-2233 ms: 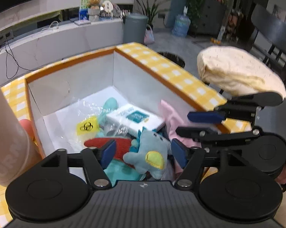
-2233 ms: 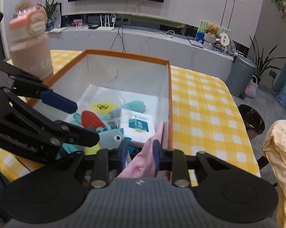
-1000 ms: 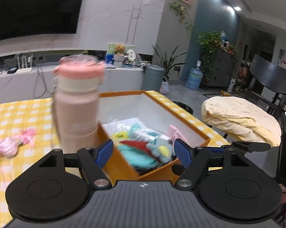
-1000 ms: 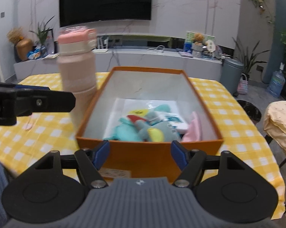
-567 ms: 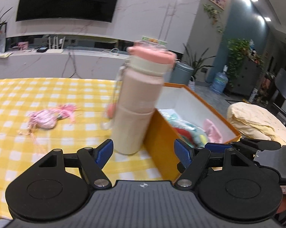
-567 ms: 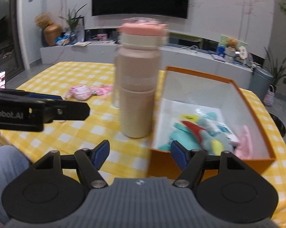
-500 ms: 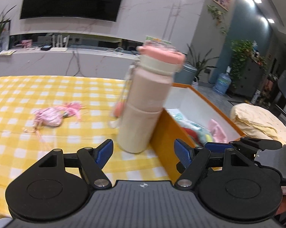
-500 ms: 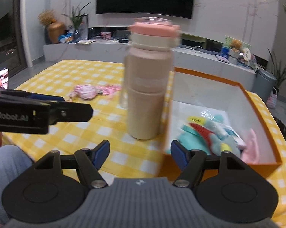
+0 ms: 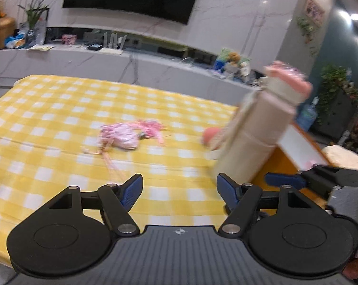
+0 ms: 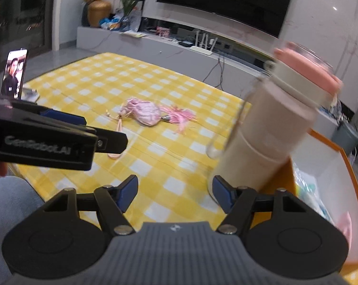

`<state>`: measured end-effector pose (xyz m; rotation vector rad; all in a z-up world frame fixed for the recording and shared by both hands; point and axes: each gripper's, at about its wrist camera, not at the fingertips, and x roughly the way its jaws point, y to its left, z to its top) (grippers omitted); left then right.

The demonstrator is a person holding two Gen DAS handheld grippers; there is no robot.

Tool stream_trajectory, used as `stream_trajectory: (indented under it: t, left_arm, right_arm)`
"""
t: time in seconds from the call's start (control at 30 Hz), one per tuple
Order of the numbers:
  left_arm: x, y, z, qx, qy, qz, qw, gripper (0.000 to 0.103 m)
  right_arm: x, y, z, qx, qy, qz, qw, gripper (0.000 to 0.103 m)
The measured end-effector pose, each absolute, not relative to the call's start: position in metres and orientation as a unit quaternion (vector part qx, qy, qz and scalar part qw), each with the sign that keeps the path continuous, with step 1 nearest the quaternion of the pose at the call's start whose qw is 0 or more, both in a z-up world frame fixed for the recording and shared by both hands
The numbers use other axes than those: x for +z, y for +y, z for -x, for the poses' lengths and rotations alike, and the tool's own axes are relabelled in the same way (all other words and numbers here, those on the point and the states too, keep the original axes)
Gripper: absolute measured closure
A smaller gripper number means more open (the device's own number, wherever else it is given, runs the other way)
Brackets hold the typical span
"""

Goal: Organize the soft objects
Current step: 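Move both open tools back to the pink pouch and sponge ball, then grasp the pink satin pouch with the left tool and close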

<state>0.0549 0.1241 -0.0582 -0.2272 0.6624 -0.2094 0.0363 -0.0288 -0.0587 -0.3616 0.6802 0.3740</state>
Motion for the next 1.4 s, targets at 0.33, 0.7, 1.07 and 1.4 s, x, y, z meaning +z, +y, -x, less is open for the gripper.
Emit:
stream_trajectory:
  t: [0.33, 0.7, 1.07, 1.4]
  left_arm:
    - [-0.069, 0.167, -0.106, -0.117, 0.363, 0.098, 0.919, 0.024]
    - [-0.081, 0.176, -0.158, -0.14, 0.33, 0.053, 0.932, 0.023]
    - [-0.101, 0.177, -0.201, -0.166, 0.334, -0.029, 0.928, 0.016]
    - [-0.111, 0.166, -0.243, -0.216, 0.355, -0.104, 0.904, 0.014]
  right_arm:
    - [-0.075, 0.016, -0.091, 0.182, 0.344, 0.223, 0.894, 0.055]
    - [-0.098, 0.041, -0.154, 0.166, 0.355, 0.225, 0.892, 0.072]
    - [-0.116, 0.042, -0.198, 0.129, 0.368, 0.189, 0.901, 0.072]
    - [-0.134, 0.046, -0.216, 0.122, 0.376, 0.164, 0.904, 0.072]
